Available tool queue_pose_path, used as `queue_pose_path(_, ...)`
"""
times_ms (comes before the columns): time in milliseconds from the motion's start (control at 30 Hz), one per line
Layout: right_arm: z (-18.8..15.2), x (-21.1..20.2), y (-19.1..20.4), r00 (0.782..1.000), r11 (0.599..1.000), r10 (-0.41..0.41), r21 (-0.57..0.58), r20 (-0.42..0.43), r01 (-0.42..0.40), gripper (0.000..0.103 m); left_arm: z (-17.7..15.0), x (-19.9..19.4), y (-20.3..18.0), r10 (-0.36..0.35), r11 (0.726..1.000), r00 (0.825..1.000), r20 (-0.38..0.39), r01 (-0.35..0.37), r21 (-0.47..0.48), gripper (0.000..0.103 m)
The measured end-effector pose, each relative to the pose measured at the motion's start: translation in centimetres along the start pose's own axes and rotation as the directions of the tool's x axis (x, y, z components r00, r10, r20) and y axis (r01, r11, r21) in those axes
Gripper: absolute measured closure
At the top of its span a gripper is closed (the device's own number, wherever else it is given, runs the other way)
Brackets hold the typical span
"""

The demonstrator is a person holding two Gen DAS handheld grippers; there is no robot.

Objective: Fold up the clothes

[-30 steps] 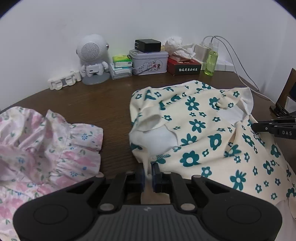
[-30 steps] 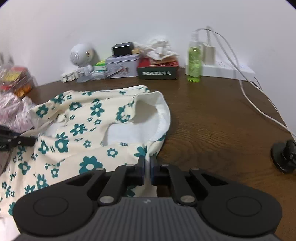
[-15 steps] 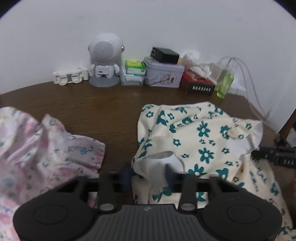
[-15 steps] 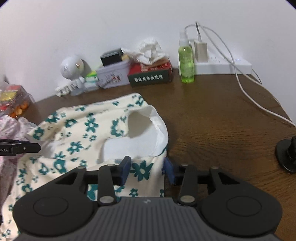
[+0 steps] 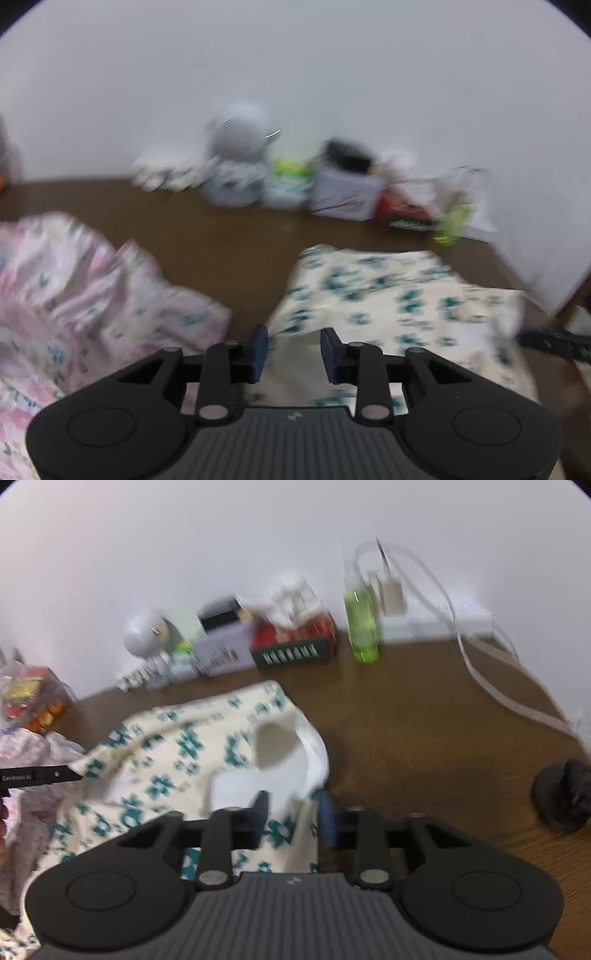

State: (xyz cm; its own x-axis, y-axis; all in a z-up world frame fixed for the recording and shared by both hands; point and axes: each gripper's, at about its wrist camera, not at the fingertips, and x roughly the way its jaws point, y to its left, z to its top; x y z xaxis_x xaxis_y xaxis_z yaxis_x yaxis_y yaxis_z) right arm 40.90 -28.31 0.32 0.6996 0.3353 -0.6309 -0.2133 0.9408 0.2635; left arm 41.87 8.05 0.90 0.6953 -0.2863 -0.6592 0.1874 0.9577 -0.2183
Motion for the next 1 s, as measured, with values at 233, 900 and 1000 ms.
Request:
queue_pose_path(233,1.3,4.0,1.6,0.998,0.999,0.014,-0.031,-0.055,-0.016,0.06,0.7,3.2,-4.1,0.003,0.995,0.995,-0.097,0.007,0.103,0.085)
queue_pose_path(900,1.9,8.2,0.3,0.997,0.998,0.047,0.037,-0.065,-0.044,0.092,2.7,7.8,-0.9,0.144,0.989,0.989,-0.041,-0.143,0.021,0.084)
queue_pose_path(1000,2.2,6.4,-0.4,0.993,0.99,0.112,0.087,-0.046,-0.107,0.06,2.3,5.4,-0.7,0.067,0.998,0.996,-0.05,-0.067,-0.001,0.044)
